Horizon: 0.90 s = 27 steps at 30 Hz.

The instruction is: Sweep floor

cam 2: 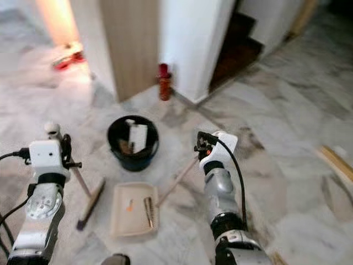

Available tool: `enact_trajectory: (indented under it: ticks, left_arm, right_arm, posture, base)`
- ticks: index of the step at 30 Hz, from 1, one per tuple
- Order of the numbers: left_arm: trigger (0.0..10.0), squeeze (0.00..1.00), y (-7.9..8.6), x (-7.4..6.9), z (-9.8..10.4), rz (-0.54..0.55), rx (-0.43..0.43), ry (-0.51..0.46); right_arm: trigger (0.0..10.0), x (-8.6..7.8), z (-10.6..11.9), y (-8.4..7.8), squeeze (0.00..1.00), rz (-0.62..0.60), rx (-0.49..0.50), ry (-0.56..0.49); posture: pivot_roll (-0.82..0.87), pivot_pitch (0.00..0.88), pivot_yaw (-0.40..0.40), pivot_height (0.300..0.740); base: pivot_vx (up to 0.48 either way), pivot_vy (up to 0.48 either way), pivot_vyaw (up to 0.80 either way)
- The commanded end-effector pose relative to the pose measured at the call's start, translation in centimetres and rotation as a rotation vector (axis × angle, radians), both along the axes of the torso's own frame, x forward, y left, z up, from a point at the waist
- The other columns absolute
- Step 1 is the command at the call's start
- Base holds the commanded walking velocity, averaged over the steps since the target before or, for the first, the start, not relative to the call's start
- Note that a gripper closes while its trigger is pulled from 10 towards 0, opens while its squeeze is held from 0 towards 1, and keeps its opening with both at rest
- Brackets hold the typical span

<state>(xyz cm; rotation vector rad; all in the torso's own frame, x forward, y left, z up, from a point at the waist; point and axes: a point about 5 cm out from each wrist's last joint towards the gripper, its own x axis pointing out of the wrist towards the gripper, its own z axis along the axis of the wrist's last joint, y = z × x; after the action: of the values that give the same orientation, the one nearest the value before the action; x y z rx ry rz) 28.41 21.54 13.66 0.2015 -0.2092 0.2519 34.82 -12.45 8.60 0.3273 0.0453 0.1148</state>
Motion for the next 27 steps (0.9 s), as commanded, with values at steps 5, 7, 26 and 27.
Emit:
enact_trajectory:
  ticks: [5,7,26,27]
  left_arm:
    - [10.0,0.00,-0.4,-0.1,0.8,-0.013,0.022,-0.044]
    - [10.0,0.00,-0.3,0.0,0.7,-0.012,0.022,-0.041]
    - [10.0,0.00,0.5,1.4,2.0,-0.051,0.067,-0.041]
    - [10.0,0.00,0.5,1.5,2.0,-0.051,0.067,-0.041]
  right_arm:
    - [10.0,0.3,0.7,-0.7,0.00,-0.027,0.021,-0.033]
    - [10.0,0.3,0.8,-0.8,0.00,-0.036,0.032,-0.038]
    - [10.0,1.7,5.9,0.4,0.00,-0.061,0.014,-0.244]
    - [10.0,1.7,6.4,0.4,0.00,-0.062,0.022,-0.262]
  posture:
    - [0.24,0.091,-0.113,0.740]
    - [0.24,0.087,-0.114,0.740]
    - [0.25,0.059,-0.053,0.740]
    - [0.25,0.057,-0.052,0.740]
  base:
    - [0.000,0.000,0.73]
    - [0.000,0.000,0.00]
    - [0.000,0.000,0.00]
    - [0.000,0.000,0.00]
